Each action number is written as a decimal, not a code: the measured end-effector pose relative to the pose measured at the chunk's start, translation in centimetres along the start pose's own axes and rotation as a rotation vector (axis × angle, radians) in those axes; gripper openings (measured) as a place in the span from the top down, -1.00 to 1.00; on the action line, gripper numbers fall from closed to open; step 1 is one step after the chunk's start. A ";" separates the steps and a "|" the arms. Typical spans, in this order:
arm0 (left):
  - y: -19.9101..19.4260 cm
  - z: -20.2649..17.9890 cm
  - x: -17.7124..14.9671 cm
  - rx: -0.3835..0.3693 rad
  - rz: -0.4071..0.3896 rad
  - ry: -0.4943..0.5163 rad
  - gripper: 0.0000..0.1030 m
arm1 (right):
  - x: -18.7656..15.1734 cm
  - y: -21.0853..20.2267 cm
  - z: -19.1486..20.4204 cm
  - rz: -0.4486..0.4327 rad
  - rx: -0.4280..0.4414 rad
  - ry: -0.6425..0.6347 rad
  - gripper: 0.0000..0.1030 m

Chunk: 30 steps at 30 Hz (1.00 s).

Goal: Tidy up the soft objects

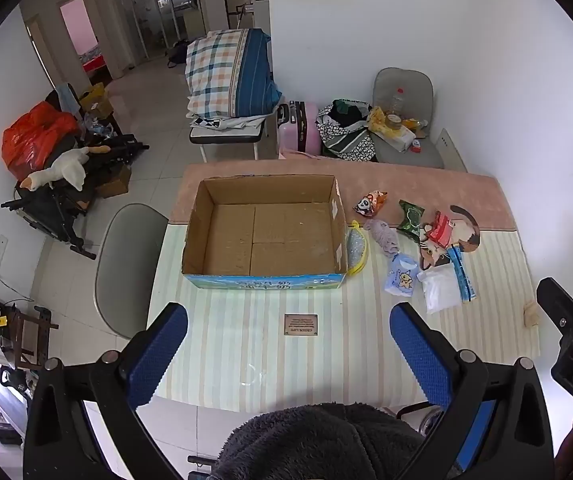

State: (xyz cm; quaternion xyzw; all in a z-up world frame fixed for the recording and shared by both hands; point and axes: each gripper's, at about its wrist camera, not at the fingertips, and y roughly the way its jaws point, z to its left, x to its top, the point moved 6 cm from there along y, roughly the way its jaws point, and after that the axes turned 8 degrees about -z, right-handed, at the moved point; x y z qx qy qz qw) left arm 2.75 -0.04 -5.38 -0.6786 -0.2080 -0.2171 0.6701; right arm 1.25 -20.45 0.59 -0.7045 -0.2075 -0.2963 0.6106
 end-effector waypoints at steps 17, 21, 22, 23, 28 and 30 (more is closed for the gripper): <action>-0.5 -0.9 0.6 0.003 -0.014 0.008 -1.00 | 0.5 -0.8 -0.8 -0.007 -0.016 -0.003 -1.00; -0.3 -0.9 0.7 0.003 -0.016 0.010 -1.00 | 0.4 -0.8 -0.9 -0.008 -0.014 -0.007 -1.00; -0.3 -0.9 0.7 0.004 -0.018 0.007 -1.00 | 0.4 -0.8 -0.8 -0.009 -0.014 -0.011 -1.00; -0.3 -0.9 0.7 0.006 -0.019 0.007 -1.00 | 0.5 -0.8 -0.8 -0.011 -0.013 -0.012 -1.00; -0.7 -1.2 1.0 0.008 -0.021 0.011 -1.00 | 0.6 -0.8 -0.7 -0.017 -0.013 -0.019 -1.00; -0.7 -1.3 1.0 0.006 -0.021 0.012 -1.00 | 0.5 -0.8 -0.6 -0.019 -0.014 -0.020 -1.00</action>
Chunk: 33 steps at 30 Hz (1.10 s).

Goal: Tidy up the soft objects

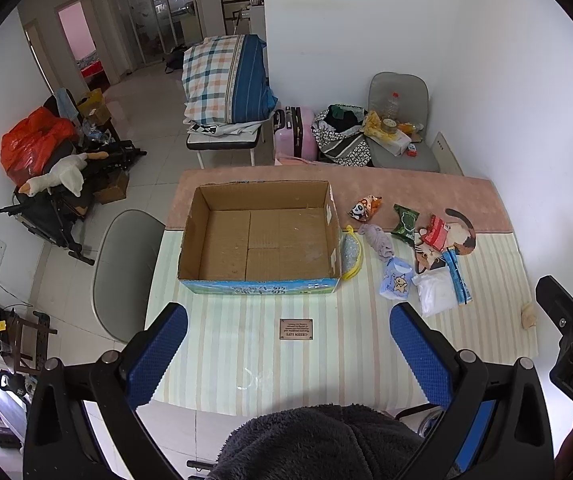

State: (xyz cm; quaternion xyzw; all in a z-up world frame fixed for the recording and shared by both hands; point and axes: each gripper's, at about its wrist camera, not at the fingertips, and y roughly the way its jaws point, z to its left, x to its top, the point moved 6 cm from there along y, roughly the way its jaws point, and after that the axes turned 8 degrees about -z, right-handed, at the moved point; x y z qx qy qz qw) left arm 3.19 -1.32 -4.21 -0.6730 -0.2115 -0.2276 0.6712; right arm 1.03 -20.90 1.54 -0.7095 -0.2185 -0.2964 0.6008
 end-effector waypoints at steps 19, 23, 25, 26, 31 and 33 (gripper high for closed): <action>-0.6 -0.4 0.7 -0.007 -0.020 0.003 -1.00 | 0.3 -0.1 -0.4 -0.023 -0.016 0.010 -1.00; -0.9 -0.1 0.6 -0.008 -0.030 0.003 -1.00 | 0.4 -0.2 -0.4 -0.029 -0.018 0.010 -1.00; -1.0 -0.1 0.6 -0.008 -0.032 0.003 -1.00 | 0.2 -0.3 -0.5 -0.033 -0.021 0.010 -1.00; -1.0 0.0 0.6 -0.008 -0.033 0.003 -1.00 | 0.2 -0.4 -0.5 -0.035 -0.019 0.011 -1.00; -1.0 0.0 0.7 -0.009 -0.033 0.002 -1.00 | 0.2 -0.5 -0.6 -0.036 -0.016 0.012 -1.00; -1.0 0.0 0.6 -0.008 -0.034 0.004 -1.00 | 0.3 -0.5 -0.6 -0.040 -0.016 0.011 -1.00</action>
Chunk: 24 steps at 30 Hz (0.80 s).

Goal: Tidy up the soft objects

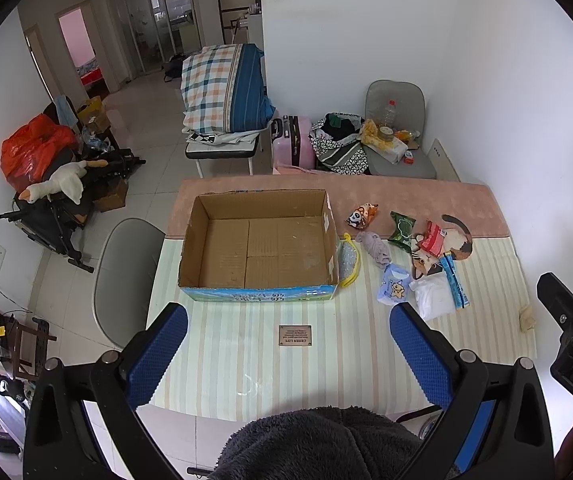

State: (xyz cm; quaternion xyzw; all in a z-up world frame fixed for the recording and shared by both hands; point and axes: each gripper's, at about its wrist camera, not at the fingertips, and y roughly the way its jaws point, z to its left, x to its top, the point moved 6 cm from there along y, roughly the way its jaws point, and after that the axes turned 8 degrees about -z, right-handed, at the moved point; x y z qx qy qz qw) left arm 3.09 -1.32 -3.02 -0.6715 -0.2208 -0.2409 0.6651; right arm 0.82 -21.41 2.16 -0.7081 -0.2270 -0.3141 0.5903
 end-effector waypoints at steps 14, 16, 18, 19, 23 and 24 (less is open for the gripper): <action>0.0 0.0 0.0 0.000 -0.002 -0.002 -1.00 | 0.0 -0.4 0.0 -0.013 0.000 -0.004 -1.00; 0.0 0.0 0.0 0.000 -0.002 -0.002 -1.00 | 0.0 -0.5 0.1 -0.016 -0.001 -0.004 -1.00; 0.0 0.0 -0.1 0.000 -0.002 -0.002 -1.00 | 0.1 -0.5 0.0 -0.015 0.002 -0.001 -1.00; 0.0 0.0 -0.1 0.001 -0.002 -0.002 -0.99 | 0.0 -0.5 0.1 -0.015 0.001 -0.002 -1.00; 0.0 0.0 0.0 0.002 -0.005 0.001 -1.00 | 0.1 -0.5 0.1 -0.017 -0.002 -0.005 -1.00; 0.0 0.0 0.1 0.002 -0.006 0.002 -1.00 | 0.1 -0.6 0.2 -0.018 -0.002 -0.005 -1.00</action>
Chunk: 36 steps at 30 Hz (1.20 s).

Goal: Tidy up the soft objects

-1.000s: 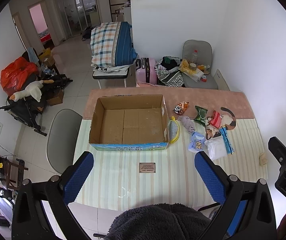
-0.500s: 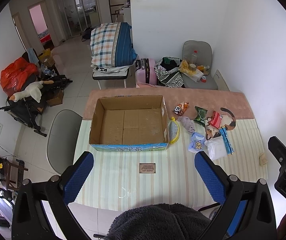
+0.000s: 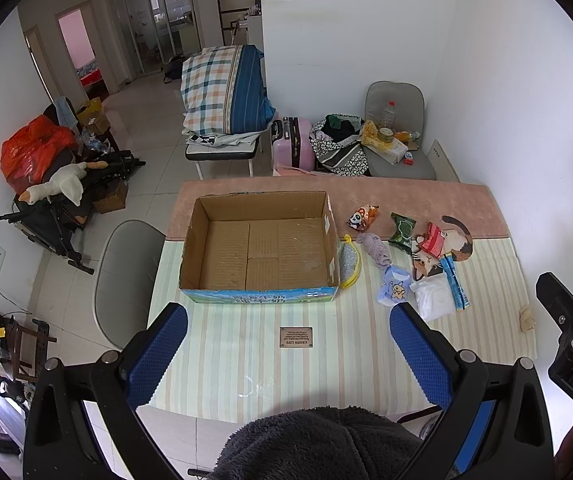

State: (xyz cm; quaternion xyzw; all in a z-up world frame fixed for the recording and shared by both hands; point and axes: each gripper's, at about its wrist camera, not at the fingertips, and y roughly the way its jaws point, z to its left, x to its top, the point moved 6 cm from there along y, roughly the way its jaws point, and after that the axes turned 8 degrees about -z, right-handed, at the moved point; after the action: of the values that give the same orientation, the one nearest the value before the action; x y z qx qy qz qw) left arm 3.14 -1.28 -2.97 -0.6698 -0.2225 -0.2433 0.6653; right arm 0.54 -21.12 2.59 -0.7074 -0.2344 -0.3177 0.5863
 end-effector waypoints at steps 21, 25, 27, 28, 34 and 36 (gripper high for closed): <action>10.2 -4.6 2.3 -0.051 0.086 0.086 -1.00 | -0.6 7.8 -6.1 0.110 -0.046 0.164 -1.00; 17.0 -8.6 2.0 -0.072 0.186 0.156 -1.00 | -3.1 14.5 -9.9 0.226 -0.095 0.172 -1.00; 20.4 -10.7 1.3 -0.089 0.252 0.185 -1.00 | -5.2 18.8 -11.5 0.310 -0.109 0.167 -1.00; 22.3 -11.9 0.9 -0.102 0.286 0.195 -1.00 | -6.2 20.6 -12.2 0.338 -0.109 0.167 -1.00; 32.1 -17.5 -2.6 -0.103 0.453 0.268 -0.99 | -12.7 33.5 -13.7 0.517 -0.059 0.099 -1.00; 34.7 -18.7 -3.7 -0.100 0.505 0.284 -0.99 | -15.1 38.0 -13.2 0.576 -0.017 0.056 -1.00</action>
State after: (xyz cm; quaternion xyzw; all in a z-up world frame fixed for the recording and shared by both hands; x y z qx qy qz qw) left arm 21.27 -20.40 -32.46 -0.6952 0.0585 -0.1719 0.6955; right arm 14.59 -41.13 -32.71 -0.7409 -0.0049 -0.1593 0.6525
